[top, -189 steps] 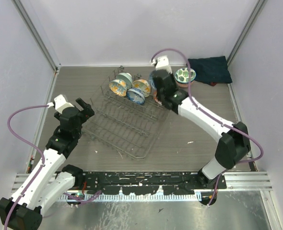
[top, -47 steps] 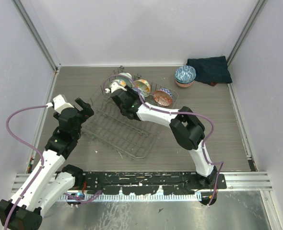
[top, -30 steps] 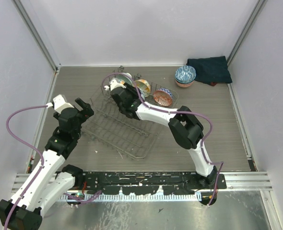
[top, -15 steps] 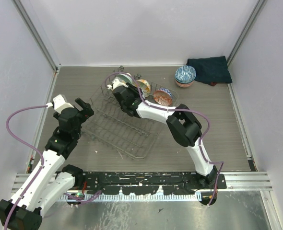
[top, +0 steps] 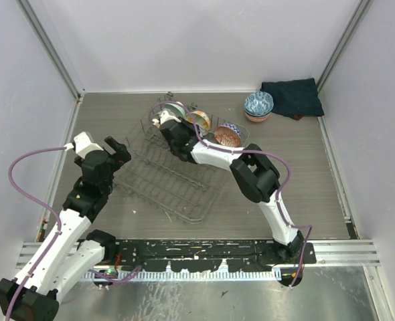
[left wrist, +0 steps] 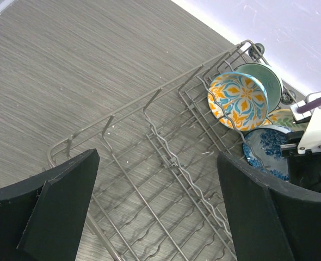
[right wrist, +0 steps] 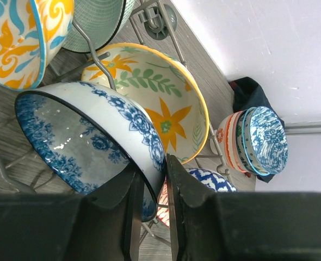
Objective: Unload the bowls from the dish rack
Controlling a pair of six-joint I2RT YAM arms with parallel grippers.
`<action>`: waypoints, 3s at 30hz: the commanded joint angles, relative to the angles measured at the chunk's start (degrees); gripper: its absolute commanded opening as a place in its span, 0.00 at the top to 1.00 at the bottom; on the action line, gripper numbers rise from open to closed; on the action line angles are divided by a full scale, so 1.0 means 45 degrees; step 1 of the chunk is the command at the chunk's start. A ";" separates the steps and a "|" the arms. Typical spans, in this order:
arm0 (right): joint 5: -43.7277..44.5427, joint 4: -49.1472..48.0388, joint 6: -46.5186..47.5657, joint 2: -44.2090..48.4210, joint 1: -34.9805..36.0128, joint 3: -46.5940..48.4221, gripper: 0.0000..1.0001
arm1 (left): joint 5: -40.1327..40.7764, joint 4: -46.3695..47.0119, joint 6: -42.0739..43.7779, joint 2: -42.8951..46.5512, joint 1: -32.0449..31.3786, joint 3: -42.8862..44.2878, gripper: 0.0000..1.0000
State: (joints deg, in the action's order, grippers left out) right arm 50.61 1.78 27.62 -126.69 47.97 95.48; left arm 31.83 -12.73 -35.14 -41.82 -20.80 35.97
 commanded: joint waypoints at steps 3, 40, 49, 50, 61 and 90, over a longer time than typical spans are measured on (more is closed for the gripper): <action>0.0296 -0.1326 -0.0013 0.0526 -0.0092 -0.0026 0.78 | 0.0098 0.0420 0.0090 0.0056 -0.0027 0.0123 0.02; 0.0404 -0.1980 -0.0965 0.2939 -0.0092 -0.1377 0.99 | 0.0133 0.0407 0.0090 0.0041 -0.0028 0.0120 0.02; -0.1237 -0.0585 -0.3561 0.5374 -0.1064 -0.1977 0.99 | 0.0124 0.0413 0.0093 0.0047 -0.0027 0.0123 0.02; -0.1548 -0.0437 -0.3938 0.5785 -0.1244 -0.2153 0.99 | 0.0129 0.0408 0.0083 0.0042 -0.0027 0.0131 0.02; -0.5344 0.1454 -0.9708 1.0024 -0.5976 -0.5058 0.99 | 0.0123 0.0388 0.0084 0.0114 -0.0027 0.0132 0.02; -1.1362 0.0328 -1.3332 0.8598 -1.2143 -0.9414 0.99 | 0.0131 0.0418 0.0071 0.0095 -0.0028 0.0113 0.02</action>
State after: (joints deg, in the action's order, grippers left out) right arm 0.91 9.87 -30.63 -87.92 -5.87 51.72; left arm 31.86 -12.71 -35.16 -41.82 -20.80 35.97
